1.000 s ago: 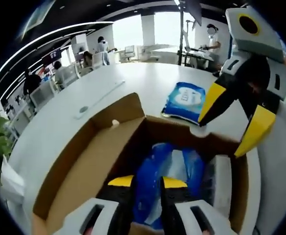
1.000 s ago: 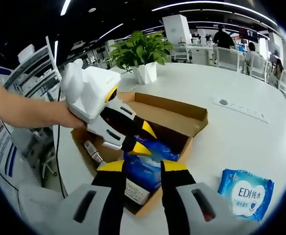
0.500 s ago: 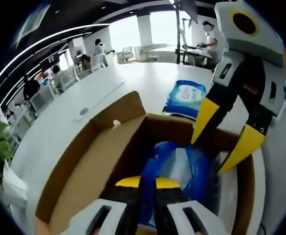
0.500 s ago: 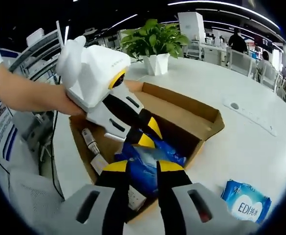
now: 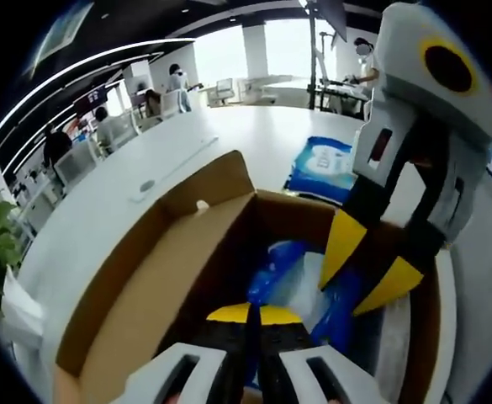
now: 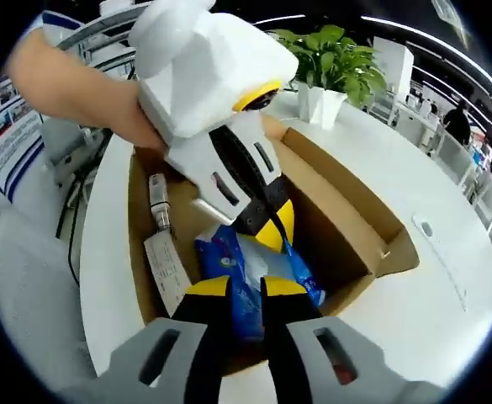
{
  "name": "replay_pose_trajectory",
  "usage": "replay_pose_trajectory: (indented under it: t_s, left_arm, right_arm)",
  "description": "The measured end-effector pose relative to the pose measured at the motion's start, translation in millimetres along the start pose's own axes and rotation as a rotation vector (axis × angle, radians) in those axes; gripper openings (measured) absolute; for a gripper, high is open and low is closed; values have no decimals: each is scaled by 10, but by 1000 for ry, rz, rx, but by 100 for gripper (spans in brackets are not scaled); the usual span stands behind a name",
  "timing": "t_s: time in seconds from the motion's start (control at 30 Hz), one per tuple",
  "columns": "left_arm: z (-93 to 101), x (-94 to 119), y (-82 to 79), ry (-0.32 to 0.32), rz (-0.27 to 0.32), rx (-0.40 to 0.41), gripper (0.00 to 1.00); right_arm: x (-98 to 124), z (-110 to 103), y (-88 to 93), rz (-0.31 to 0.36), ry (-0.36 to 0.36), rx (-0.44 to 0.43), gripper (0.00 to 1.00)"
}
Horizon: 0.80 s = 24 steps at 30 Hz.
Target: Operate the shoe box by opening the lid, removing the specified soft item, and placing it in the target area until the item is outside and the box remains undamaged.
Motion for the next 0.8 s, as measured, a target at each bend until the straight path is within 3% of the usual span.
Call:
replay_pose_trajectory:
  t_s: [0.47, 0.6, 0.8]
  left_arm:
    - [5, 18, -24, -3, 9, 4, 0]
    - [5, 13, -33, -5, 12, 5, 0]
    - [12, 32, -50, -14, 18, 1, 0]
  right_arm:
    - [-110, -30, 60, -74, -77, 283, 5]
    - [-131, -62, 61, -84, -92, 311, 3]
    - [-116, -42, 47, -47, -89, 343, 0]
Point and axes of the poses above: the point that each gripper's makers call its tool centre point, and the gripper's own axes: x roughly backward along the fingers, z roughly to its right, y roughly out of its underside, the point moved 5 cm from there along x, roughly backward along the fingers, and after that the axes turned 10 degrees about y, right-handed, at the moved point
